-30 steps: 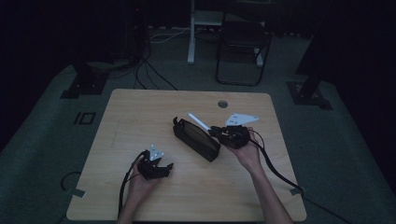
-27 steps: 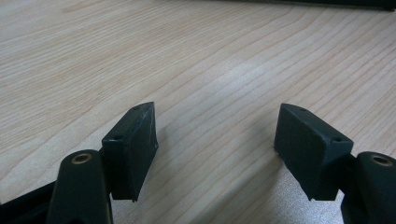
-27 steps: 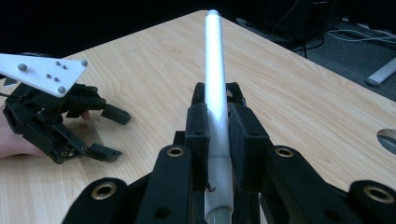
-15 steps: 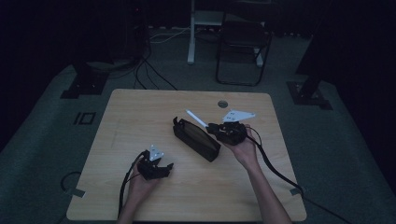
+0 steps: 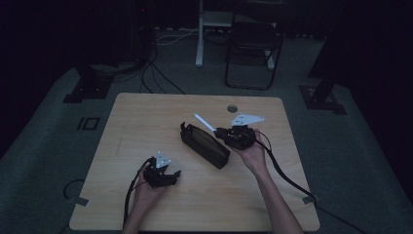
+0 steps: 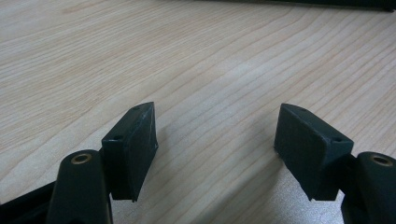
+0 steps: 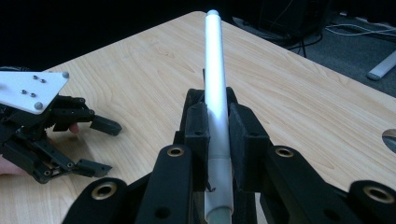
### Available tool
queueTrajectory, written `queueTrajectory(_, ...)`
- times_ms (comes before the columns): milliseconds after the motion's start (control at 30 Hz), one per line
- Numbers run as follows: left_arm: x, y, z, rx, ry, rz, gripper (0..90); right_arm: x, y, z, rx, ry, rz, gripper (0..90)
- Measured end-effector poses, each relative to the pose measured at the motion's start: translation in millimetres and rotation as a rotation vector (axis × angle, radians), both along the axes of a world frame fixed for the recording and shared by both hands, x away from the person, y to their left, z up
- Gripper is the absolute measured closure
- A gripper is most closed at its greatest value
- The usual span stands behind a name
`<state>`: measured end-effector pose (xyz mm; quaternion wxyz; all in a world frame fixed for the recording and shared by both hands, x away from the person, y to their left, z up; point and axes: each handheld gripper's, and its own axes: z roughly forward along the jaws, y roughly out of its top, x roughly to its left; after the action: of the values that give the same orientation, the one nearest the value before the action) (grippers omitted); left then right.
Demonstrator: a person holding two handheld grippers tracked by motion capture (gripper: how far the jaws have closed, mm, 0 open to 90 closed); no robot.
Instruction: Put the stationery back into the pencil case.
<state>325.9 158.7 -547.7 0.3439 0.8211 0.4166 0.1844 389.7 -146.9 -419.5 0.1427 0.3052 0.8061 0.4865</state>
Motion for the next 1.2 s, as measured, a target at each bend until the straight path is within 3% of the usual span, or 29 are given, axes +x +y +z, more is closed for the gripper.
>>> queueTrajectory(1200, -0.3, -0.1, -0.3, -0.004, -0.001, 0.000, 30.2, 13.6, 5.4, -12.6, 0.003, 0.029, -0.026, 78.7)
